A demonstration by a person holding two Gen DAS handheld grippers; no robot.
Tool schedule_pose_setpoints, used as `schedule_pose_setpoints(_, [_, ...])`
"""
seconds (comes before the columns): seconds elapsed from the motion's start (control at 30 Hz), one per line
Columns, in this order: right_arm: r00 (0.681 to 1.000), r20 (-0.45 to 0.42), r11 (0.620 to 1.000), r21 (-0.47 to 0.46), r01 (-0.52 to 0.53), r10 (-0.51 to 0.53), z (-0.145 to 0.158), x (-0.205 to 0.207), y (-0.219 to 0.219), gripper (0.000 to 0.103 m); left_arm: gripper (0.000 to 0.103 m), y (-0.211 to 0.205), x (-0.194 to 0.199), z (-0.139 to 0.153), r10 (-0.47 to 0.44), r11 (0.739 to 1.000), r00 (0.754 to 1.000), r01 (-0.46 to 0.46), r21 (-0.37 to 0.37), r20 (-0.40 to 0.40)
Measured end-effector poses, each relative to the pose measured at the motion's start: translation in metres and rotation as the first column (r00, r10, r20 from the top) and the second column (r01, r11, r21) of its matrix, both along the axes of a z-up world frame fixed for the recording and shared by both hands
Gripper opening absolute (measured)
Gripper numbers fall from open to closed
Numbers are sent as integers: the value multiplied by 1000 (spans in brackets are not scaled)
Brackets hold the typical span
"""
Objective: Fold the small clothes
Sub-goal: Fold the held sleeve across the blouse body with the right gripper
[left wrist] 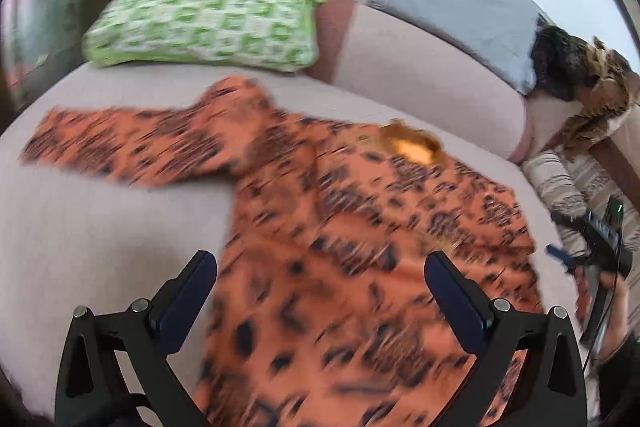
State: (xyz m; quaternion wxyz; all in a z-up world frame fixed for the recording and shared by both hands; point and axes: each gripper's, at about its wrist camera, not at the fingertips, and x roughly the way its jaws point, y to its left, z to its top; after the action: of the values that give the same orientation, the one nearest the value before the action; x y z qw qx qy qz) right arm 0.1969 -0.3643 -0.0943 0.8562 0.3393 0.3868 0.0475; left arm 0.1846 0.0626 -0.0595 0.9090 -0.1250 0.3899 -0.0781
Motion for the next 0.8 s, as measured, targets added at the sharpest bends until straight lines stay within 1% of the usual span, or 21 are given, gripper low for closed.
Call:
schedule_pose_setpoints(0.07, [999,27,998,48,-31,30,-1,-1,-6,94,103,-11,33,1,-21,1000,1000,21,-9,-2])
schedule_pose_setpoints(0.13, [999,37,998,43,-38,37,-1,1,-9,94,101,-20,73,-9,-41,999,998,39,-37,-56])
schedule_pose_setpoints(0.17, [999,38,999,37,-37,36,-1,3,-12,94,93,-26,97,-19,-56,997,993,51,-57,-99])
schedule_pose_setpoints(0.2, [999,35,999,38,-32,31,-2,5,-16,94,86,-31,113,-25,-72,996,988,64,-62,-133])
schedule_pose_setpoints(0.23, [1000,25,999,35,-19,18,-4,8,-22,94,70,-35,128,-35,-83,996,979,74,-57,-184])
schedule_pose_setpoints(0.27, [1000,18,999,33,-14,14,-6,12,-25,94,56,-40,146,-49,-88,996,964,77,-54,-253])
schedule_pose_setpoints(0.3, [1000,4,999,38,-14,14,-10,18,-30,94,52,-42,153,-60,-89,996,953,77,-51,-290])
schedule_pose_setpoints(0.33, [1000,-12,999,48,-12,13,-15,22,-34,94,46,-44,159,-69,-86,996,944,78,-39,-317])
schedule_pose_setpoints(0.37, [999,-33,998,58,-16,18,-22,26,-36,93,39,-47,161,-73,-70,997,947,72,-7,-313])
schedule_pose_setpoints(0.4, [999,-47,998,66,-24,27,-28,32,-36,92,38,-50,161,-72,-64,997,956,74,24,-286])
schedule_pose_setpoints(0.43, [998,-58,997,73,-34,38,-32,38,-35,89,33,-52,160,-71,-65,996,959,79,43,-275])
schedule_pose_setpoints(0.47, [997,-68,996,77,-41,46,-36,43,-33,79,13,-55,160,-69,-70,994,963,88,61,-262])
schedule_pose_setpoints(0.5, [995,-82,996,74,-45,51,-40,48,-31,61,2,-57,161,-69,-87,993,962,105,59,-258])
schedule_pose_setpoints(0.53, [991,-124,997,60,-46,53,-46,54,-26,53,0,-60,162,-69,-104,991,960,121,51,-260])
schedule_pose_setpoints(0.57, [985,-160,998,51,-49,56,-52,59,-23,32,0,-64,162,-70,-115,989,960,134,58,-256])
schedule_pose_setpoints(0.6, [980,-189,998,30,-56,61,-58,63,-20,26,0,-69,163,-72,-121,987,959,144,72,-255])
schedule_pose_setpoints(0.63, [980,-188,998,7,-60,61,-58,64,-18,22,0,-71,164,-74,-128,984,958,154,84,-255])
schedule_pose_setpoints(0.7, [985,-165,997,-40,-61,54,-48,60,-15,13,0,-77,164,-73,-136,980,962,165,107,-237])
schedule_pose_setpoints(0.73, [990,-137,995,-86,-51,39,-37,56,-13,12,0,-79,164,-71,-137,979,966,166,117,-220])
schedule_pose_setpoints(0.77, [995,-98,991,-129,-33,21,-25,50,-12,11,0,-82,160,-63,-143,977,973,167,129,-179])
schedule_pose_setpoints(0.8, [997,-76,987,-160,-23,11,-19,47,-11,11,0,-84,159,-59,-151,977,978,170,130,-145])
